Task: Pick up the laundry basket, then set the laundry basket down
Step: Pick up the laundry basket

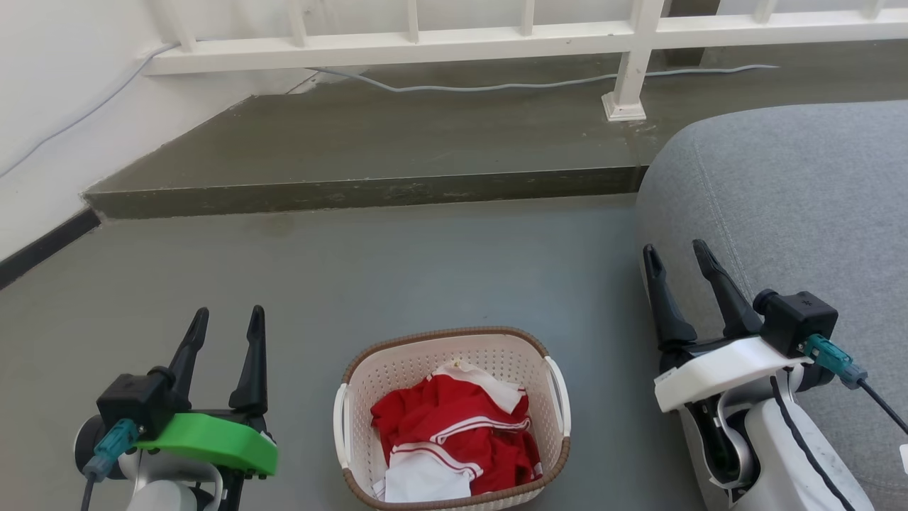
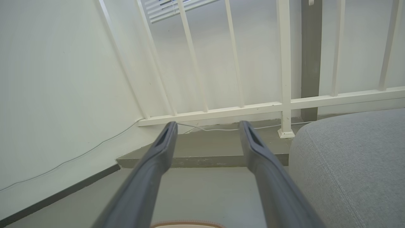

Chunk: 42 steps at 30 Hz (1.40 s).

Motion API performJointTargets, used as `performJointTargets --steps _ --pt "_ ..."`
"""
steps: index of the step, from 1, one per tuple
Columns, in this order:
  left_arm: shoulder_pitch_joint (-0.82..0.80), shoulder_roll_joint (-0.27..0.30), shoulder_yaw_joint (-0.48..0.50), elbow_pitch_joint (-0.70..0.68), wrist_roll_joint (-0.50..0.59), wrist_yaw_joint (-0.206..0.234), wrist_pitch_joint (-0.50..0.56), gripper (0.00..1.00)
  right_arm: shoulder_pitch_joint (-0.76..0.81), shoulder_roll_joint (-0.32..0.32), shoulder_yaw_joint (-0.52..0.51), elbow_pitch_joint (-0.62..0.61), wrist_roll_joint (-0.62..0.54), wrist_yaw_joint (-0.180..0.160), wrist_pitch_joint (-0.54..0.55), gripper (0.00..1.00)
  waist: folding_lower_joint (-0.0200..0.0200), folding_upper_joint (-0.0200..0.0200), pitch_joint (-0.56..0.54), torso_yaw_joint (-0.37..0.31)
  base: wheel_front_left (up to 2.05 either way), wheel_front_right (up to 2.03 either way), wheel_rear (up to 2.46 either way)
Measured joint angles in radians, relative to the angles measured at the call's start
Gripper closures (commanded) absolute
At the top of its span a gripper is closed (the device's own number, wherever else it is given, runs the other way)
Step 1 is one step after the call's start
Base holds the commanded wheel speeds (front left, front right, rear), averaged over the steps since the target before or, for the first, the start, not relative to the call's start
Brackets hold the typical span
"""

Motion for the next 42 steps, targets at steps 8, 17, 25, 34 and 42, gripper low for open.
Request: performJointTargets --steps 8,17,25,34,42 --pt "0.0 -0.003 0.007 0.0 0.001 -0.004 0.0 0.0 0.0 0.006 -0.006 0.011 -0.002 0.001 0.0 0.0 0.0 0.0 0.001 -0.002 0.0 0.0 0.0" --pt "0.0 -0.007 0.031 -0.012 0.005 -0.005 0.0 0.0 0.0 0.012 -0.001 0.034 -0.002 0.002 0.0 0.0 0.0 0.0 0.031 -0.012 0.0 0.0 0.0" --pt "0.0 -0.003 0.037 -0.016 0.004 -0.008 0.0 0.0 0.0 0.016 0.006 0.036 -0.008 -0.001 0.0 0.0 0.0 0.0 0.095 -0.026 0.0 0.0 0.0" --pt "-0.025 0.024 0.035 -0.017 -0.002 -0.008 0.0 0.0 -0.026 0.02 0.013 0.053 -0.008 -0.015 0.0 0.0 0.0 0.0 0.186 -0.039 0.0 0.0 0.0" --pt "-0.108 0.055 -0.001 0.008 -0.014 -0.01 0.0 0.0 -0.094 0.021 0.025 0.089 -0.008 -0.034 0.0 0.0 0.0 0.0 0.289 -0.048 0.0 0.0 0.0"
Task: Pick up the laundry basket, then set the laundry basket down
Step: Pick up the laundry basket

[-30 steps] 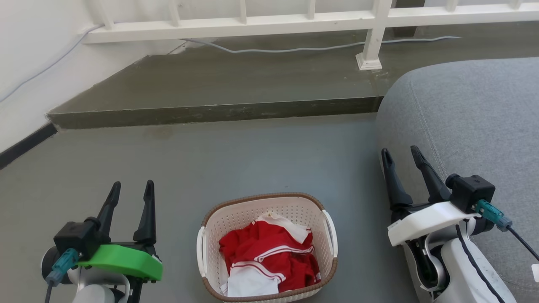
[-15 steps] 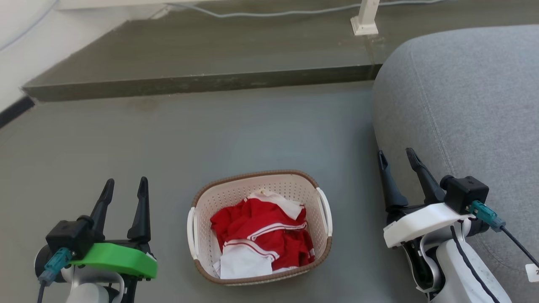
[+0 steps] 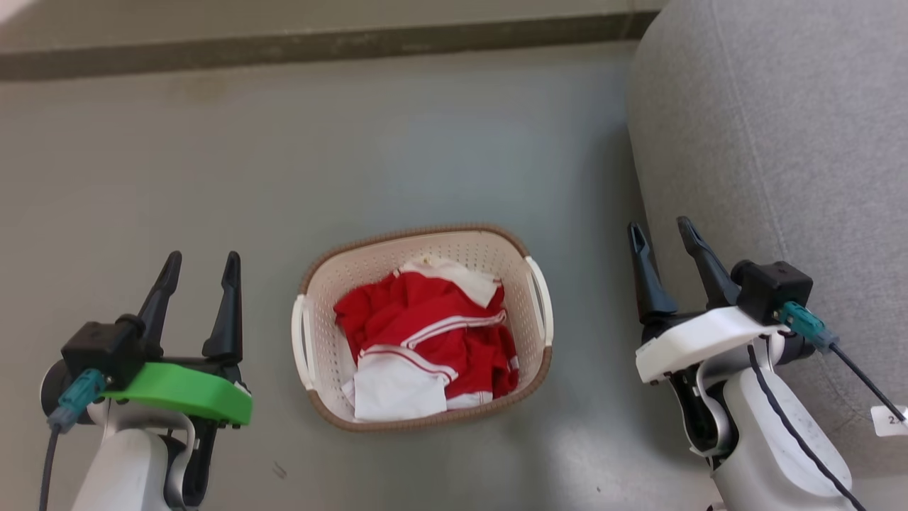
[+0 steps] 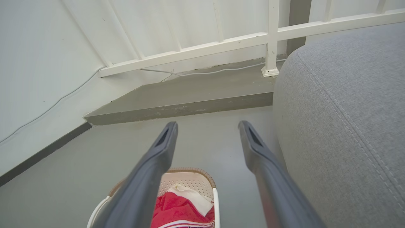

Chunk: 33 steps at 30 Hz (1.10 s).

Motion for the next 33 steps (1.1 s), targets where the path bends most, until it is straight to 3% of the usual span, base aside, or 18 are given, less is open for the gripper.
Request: performJointTargets --steps 7,13,33 --pt "-0.052 0.032 -0.04 0.069 -0.044 0.0 0.0 0.0 -0.047 0.001 0.016 0.067 0.005 -0.009 0.0 0.0 0.0001 0.0 0.088 -0.006 0.0 0.0 0.0" --pt "-0.107 0.069 -0.09 0.137 -0.056 0.0 0.0 0.0 -0.093 0.001 0.058 0.132 0.074 -0.009 -0.001 0.0 0.0001 0.0 0.16 -0.012 0.0 0.0 0.0" --pt "-0.345 0.124 -0.228 0.351 -0.175 0.0 0.041 0.0 -0.361 -0.003 0.196 0.381 0.187 -0.019 0.003 0.0 0.0001 0.0 0.401 -0.006 0.0 0.0 0.0"
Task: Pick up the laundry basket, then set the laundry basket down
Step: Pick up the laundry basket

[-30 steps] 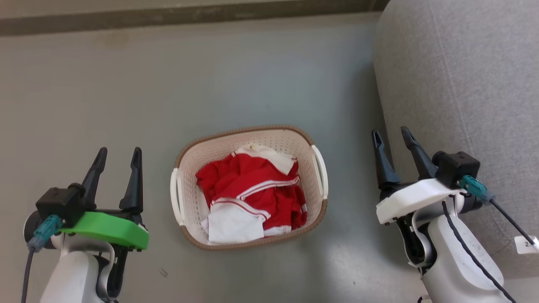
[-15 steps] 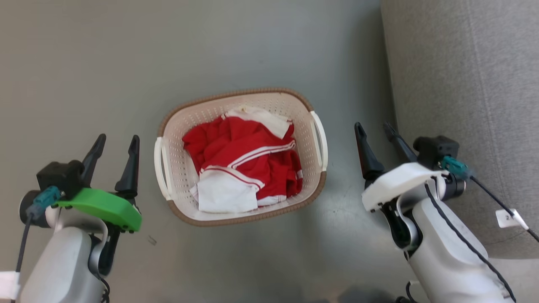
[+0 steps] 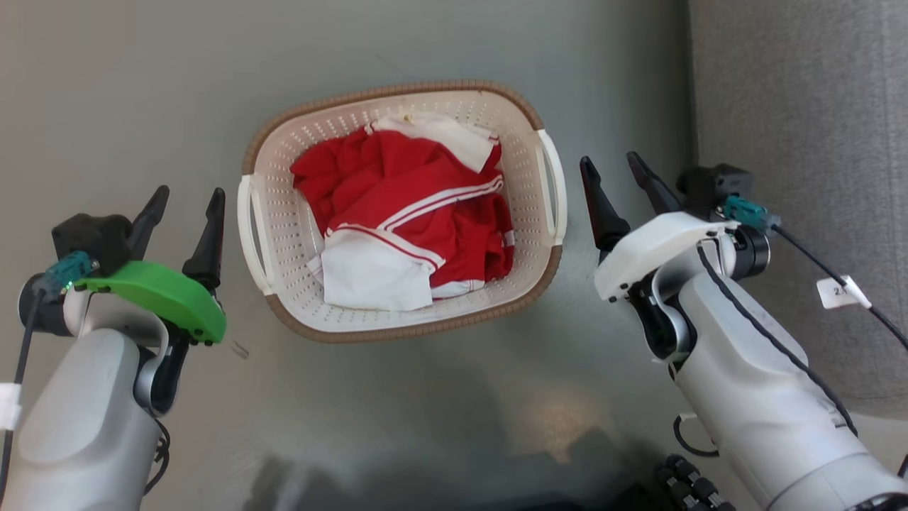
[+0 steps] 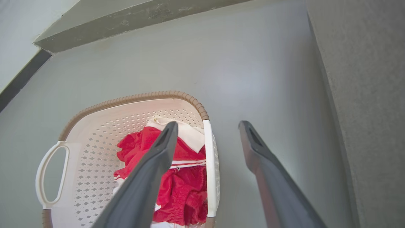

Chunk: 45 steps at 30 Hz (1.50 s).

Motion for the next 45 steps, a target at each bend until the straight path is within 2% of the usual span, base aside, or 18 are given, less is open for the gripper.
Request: performJointTargets --steps 14,21,35,37,38,39,40,42,43,45 --pt "-0.144 0.012 -0.1 0.103 -0.114 0.0 0.075 0.0 -0.179 -0.003 0.136 0.114 0.126 -0.001 0.021 0.0 0.0 0.0 0.16 0.004 0.0 0.0 0.0" --pt "-0.2 0.012 -0.156 0.126 -0.166 0.0 0.107 0.0 -0.227 -0.003 0.203 0.159 0.169 -0.009 0.047 0.0 0.0 0.0 0.223 0.005 0.0 0.0 0.0" --pt "-0.269 0.014 -0.258 0.15 -0.249 0.0 0.135 0.0 -0.318 -0.004 0.275 0.219 0.247 -0.034 0.047 0.0 0.0 0.0 0.305 0.025 0.0 0.0 0.0" --pt "-0.27 0.015 -0.268 0.155 -0.259 0.0 0.135 0.27 -0.329 -0.004 0.283 0.226 0.257 -0.034 0.047 0.0 0.0 0.0 0.309 0.028 0.0 0.0 0.0" --pt "-0.271 0.016 -0.274 0.155 -0.267 0.0 0.134 0.47 -0.332 -0.004 0.288 0.229 0.259 -0.034 0.047 0.13 -0.0001 0.0 0.31 0.029 0.0 0.0 0.0" --pt "-0.273 0.017 -0.281 0.156 -0.275 0.0 0.134 0.47 -0.333 -0.004 0.294 0.232 0.266 -0.034 0.047 0.13 -0.0001 0.0 0.311 0.03 0.0 0.0 0.0" --pt "-0.276 0.017 -0.287 0.157 -0.281 0.0 0.133 0.57 -0.335 -0.004 0.299 0.235 0.273 -0.034 0.047 0.34 -0.0001 0.0 0.312 0.03 0.0 0.0 0.0" --pt "-0.282 0.018 -0.296 0.16 -0.294 0.0 0.13 0.9 -0.337 -0.004 0.308 0.242 0.289 -0.034 0.046 0.73 -0.0001 0.0 0.312 0.031 0.0 0.0 0.0" --pt "-0.282 0.018 -0.296 0.16 -0.294 0.0 0.13 1.0 -0.337 -0.004 0.308 0.242 0.289 -0.034 0.046 1.0 -0.0001 0.0 0.312 0.031 0.0 0.0 0.0" --pt "-0.286 0.021 -0.306 0.161 -0.302 -0.001 0.125 1.0 -0.341 -0.006 0.317 0.249 0.299 -0.034 0.046 1.0 -0.0001 0.0 0.311 0.032 0.0 0.0 0.0"
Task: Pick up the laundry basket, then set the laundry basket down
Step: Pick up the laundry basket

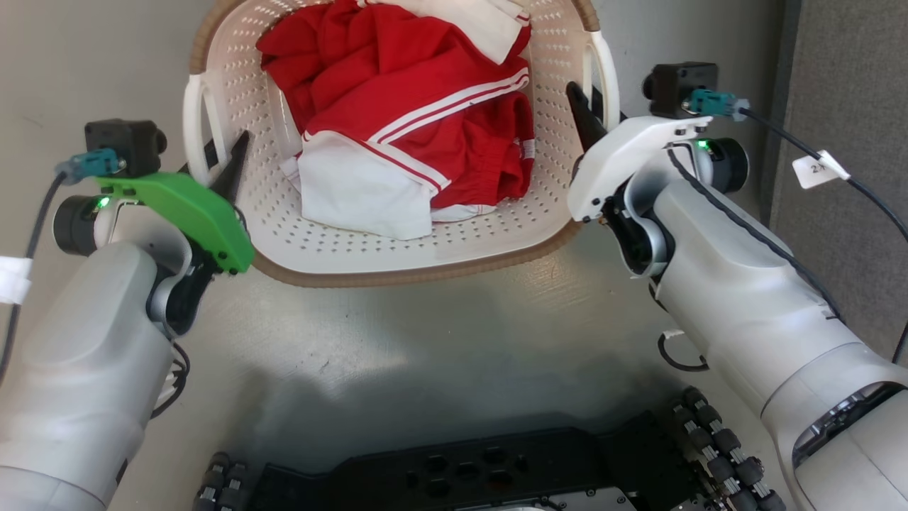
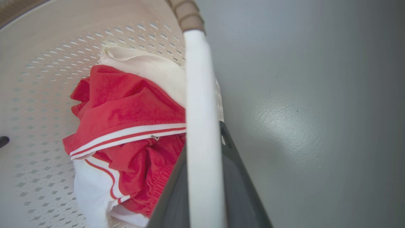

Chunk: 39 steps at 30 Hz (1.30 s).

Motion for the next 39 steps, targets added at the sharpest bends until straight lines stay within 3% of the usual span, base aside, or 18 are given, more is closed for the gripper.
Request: performJointTargets --steps 11,23,39 --pt "-0.016 0.01 -0.06 0.034 -0.051 0.004 -0.023 1.0 -0.006 0.014 0.063 0.025 0.045 0.002 -0.01 1.0 0.0 0.0 -0.034 -0.005 0.0 0.0 0.0" --pt "-0.012 0.006 -0.123 0.1 -0.099 0.004 -0.028 1.0 -0.005 0.019 0.152 0.072 0.066 0.031 -0.005 1.0 0.0 0.0 -0.151 -0.02 0.0 0.0 0.0" --pt "0.052 -0.04 -0.179 0.185 -0.192 0.003 0.063 1.0 0.039 0.02 0.217 0.134 0.143 0.075 0.136 1.0 0.0 0.0 -0.369 -0.039 0.0 0.0 0.0"
